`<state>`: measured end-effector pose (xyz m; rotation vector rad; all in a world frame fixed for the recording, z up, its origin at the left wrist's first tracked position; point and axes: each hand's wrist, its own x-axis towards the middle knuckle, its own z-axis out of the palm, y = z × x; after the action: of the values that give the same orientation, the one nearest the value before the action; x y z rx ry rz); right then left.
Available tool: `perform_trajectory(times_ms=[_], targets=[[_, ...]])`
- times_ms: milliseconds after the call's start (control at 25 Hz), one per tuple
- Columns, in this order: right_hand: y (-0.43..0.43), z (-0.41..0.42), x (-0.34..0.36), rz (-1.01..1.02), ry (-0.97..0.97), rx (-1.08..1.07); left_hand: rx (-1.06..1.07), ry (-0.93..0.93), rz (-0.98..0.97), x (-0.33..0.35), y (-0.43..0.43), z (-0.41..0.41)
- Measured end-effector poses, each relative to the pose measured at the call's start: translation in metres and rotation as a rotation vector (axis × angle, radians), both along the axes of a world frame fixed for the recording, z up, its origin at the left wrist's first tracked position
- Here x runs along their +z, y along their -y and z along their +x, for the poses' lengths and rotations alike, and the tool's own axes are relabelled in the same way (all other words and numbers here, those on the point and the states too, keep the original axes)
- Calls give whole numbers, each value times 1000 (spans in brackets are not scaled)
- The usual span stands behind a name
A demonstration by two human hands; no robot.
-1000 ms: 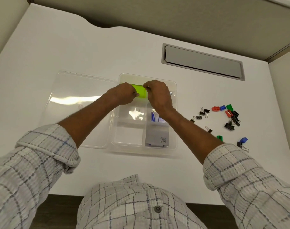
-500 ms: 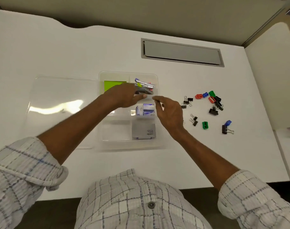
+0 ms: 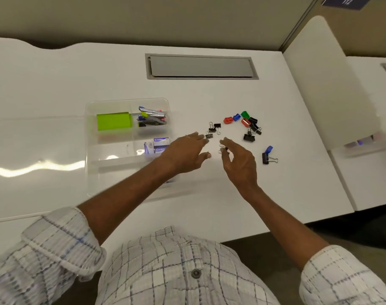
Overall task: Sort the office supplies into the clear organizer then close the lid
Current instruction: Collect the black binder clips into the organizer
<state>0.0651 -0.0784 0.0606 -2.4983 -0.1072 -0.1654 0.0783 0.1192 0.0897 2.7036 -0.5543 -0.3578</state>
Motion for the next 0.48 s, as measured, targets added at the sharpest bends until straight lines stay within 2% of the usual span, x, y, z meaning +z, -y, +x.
perform_trajectory(times_ms=[240,360,480], targets=[[45,8,-20,10,-72,62,37,-91,10,-18,36,2],[52,13,-28,-54,-96,142,90,-142,45,-34,50,4],[48,24,-33,-145,-206,220,158,-169,80,-51,59,6]])
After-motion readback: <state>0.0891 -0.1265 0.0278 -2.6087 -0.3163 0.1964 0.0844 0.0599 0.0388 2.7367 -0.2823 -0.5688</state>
